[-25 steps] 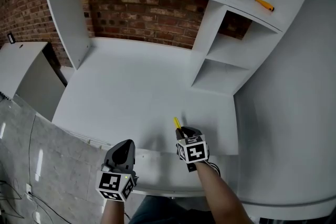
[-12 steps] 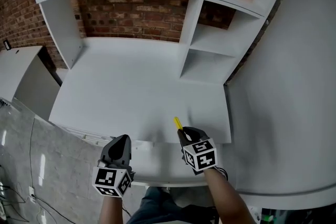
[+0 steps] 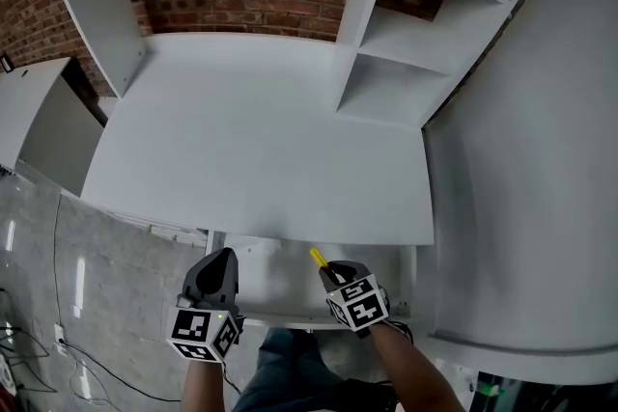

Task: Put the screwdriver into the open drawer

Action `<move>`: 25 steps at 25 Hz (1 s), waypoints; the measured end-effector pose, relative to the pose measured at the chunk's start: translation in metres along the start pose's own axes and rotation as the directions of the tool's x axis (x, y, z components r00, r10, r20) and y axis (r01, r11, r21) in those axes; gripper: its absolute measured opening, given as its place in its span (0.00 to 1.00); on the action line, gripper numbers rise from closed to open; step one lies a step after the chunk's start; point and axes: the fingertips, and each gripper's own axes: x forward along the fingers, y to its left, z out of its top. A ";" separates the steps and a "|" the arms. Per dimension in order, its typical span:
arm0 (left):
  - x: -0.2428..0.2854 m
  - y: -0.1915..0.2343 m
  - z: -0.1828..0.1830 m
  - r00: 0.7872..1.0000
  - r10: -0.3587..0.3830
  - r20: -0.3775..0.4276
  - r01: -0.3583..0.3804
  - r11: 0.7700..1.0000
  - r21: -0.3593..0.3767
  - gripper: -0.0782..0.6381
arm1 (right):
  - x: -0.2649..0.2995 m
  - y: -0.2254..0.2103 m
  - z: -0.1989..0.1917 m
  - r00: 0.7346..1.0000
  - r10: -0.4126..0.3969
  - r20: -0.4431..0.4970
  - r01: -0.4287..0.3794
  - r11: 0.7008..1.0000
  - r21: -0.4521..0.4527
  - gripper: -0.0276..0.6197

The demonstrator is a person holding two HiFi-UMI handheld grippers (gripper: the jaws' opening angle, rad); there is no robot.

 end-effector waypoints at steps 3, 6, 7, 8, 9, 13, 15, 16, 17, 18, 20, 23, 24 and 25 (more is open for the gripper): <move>-0.003 0.002 -0.007 1.000 0.006 -0.017 -0.006 1.000 0.002 0.13 | 0.019 -0.001 -0.025 0.998 0.020 -0.066 -0.016 0.998 0.060 0.16; -0.007 0.004 -0.017 0.999 0.014 -0.038 -0.014 1.000 0.003 0.13 | 0.039 -0.010 -0.047 0.993 0.020 -0.118 0.008 0.972 0.233 0.16; -0.009 0.005 -0.020 0.999 0.018 -0.044 -0.018 1.000 0.002 0.13 | 0.045 -0.014 -0.056 0.990 0.013 -0.140 0.028 0.957 0.290 0.16; -0.011 0.005 -0.023 0.999 0.021 -0.050 -0.021 1.000 0.002 0.13 | 0.050 -0.019 -0.065 0.987 0.004 -0.163 0.051 0.940 0.336 0.16; -0.013 0.005 -0.026 0.998 0.023 -0.057 -0.023 1.000 0.004 0.13 | 0.055 -0.023 -0.074 0.982 -0.005 -0.187 0.075 0.926 0.370 0.16; -0.021 0.007 -0.031 0.996 0.028 -0.080 -0.027 0.999 0.022 0.13 | 0.066 -0.033 -0.096 0.961 -0.026 -0.274 0.147 0.889 0.434 0.16; -0.024 0.009 -0.033 0.996 0.036 -0.086 -0.034 0.999 0.026 0.13 | 0.071 -0.035 -0.104 0.951 -0.016 -0.308 0.161 0.878 0.451 0.16; -0.025 0.011 -0.033 0.995 0.039 -0.088 -0.037 0.999 0.029 0.13 | 0.074 -0.035 -0.107 0.948 -0.009 -0.317 0.161 0.874 0.458 0.16; -0.025 0.011 -0.032 0.995 0.042 -0.090 -0.039 0.999 0.033 0.13 | 0.075 -0.035 -0.108 0.948 -0.002 -0.318 0.157 0.872 0.463 0.16; -0.025 0.012 -0.032 0.995 0.044 -0.091 -0.040 0.998 0.040 0.13 | 0.076 -0.035 -0.108 0.949 0.004 -0.317 0.151 0.872 0.465 0.16; -0.025 0.013 -0.029 0.995 0.045 -0.091 -0.040 0.998 0.051 0.13 | 0.078 -0.033 -0.109 0.947 0.015 -0.320 0.144 0.873 0.466 0.16; -0.022 0.011 -0.027 0.996 0.038 -0.085 -0.033 0.998 0.057 0.13 | 0.079 -0.033 -0.111 0.947 0.017 -0.321 0.148 0.862 0.485 0.21; -0.021 0.009 -0.026 0.996 0.033 -0.084 -0.028 0.998 0.058 0.13 | 0.077 -0.034 -0.112 0.949 0.017 -0.316 0.149 0.857 0.493 0.23; -0.020 0.007 -0.026 0.996 0.026 -0.085 -0.021 0.998 0.060 0.13 | 0.075 -0.034 -0.111 0.951 0.016 -0.310 0.148 0.855 0.498 0.24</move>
